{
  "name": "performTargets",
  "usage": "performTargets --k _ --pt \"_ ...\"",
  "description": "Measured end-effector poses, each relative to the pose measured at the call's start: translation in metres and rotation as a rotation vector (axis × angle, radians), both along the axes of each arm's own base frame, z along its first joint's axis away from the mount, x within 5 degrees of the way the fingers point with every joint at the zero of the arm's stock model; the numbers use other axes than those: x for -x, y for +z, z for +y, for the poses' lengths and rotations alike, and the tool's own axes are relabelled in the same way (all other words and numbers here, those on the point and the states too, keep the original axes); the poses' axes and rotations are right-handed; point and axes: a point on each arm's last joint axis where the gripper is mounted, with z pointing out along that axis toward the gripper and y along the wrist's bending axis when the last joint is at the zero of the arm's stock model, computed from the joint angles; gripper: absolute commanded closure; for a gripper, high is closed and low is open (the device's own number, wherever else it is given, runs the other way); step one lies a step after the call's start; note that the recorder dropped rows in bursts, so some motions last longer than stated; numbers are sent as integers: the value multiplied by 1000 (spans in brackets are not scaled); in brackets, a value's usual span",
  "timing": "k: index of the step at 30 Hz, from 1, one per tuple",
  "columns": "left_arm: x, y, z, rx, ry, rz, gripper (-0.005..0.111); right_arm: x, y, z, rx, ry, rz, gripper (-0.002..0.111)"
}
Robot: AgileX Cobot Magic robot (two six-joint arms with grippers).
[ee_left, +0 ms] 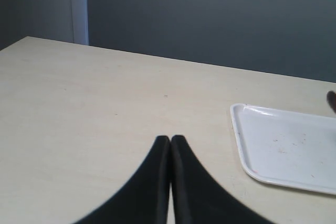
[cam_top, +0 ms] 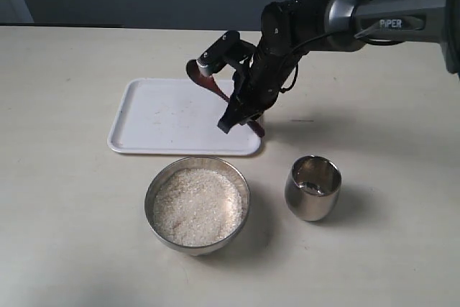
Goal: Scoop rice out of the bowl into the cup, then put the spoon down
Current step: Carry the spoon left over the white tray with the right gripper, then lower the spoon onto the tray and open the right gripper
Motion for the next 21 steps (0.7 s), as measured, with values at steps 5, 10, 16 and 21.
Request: performTargets --k 5,10,16,21 --pt "0 0 0 0 0 0 106 -3 -7 8 -22 37 42 109" --pt "0 0 0 0 0 0 106 -7 -11 16 -28 51 63 109" --pt "0 0 0 0 0 0 106 -7 -12 22 -26 62 80 95" --pt "0 0 0 0 0 0 106 -8 -7 21 12 90 80 84"
